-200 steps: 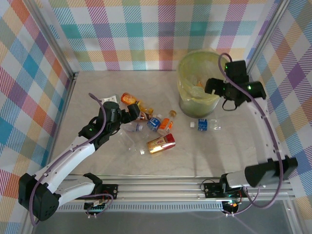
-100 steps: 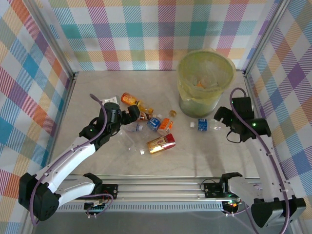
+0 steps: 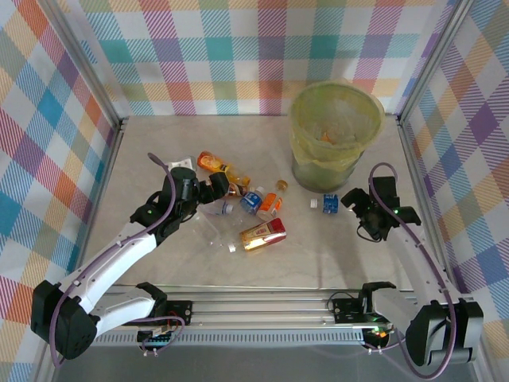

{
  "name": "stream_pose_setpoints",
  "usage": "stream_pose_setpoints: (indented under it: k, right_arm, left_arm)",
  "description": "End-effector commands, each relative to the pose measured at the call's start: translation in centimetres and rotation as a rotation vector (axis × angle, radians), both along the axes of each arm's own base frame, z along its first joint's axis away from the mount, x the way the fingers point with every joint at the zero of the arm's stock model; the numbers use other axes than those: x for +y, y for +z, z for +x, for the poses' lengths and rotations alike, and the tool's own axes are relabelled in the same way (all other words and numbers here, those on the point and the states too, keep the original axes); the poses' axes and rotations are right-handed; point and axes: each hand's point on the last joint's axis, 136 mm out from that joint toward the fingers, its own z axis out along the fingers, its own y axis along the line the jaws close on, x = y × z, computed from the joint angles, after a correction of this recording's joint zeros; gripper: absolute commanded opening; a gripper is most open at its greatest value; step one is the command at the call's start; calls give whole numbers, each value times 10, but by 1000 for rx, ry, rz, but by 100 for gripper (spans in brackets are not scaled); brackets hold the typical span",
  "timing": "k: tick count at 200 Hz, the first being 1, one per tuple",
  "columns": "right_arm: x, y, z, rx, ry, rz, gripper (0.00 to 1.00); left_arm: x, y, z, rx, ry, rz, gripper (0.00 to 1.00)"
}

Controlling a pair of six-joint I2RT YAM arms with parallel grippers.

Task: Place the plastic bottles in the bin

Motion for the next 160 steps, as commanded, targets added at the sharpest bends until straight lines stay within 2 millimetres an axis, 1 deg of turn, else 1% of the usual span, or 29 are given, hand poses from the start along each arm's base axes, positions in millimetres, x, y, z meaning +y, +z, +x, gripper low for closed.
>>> stream_pose_setpoints:
  k: [1,42,111,160]
  right_arm:
    - [-2,3,16,-75,-60,40,100]
    - [-1,-5,30,-70,-82,59,100]
    - [6,-34,55,17,-84,103,100]
    - [6,-44,72,23,-93,119,100]
  left_arm:
    - [1,1,4,-22,-5,1,100]
    - [-2,2,7,-18,-11,-3,100]
    - [-2,1,7,-13,-13,6,100]
    - [-1,2,6,-15,-9,8,100]
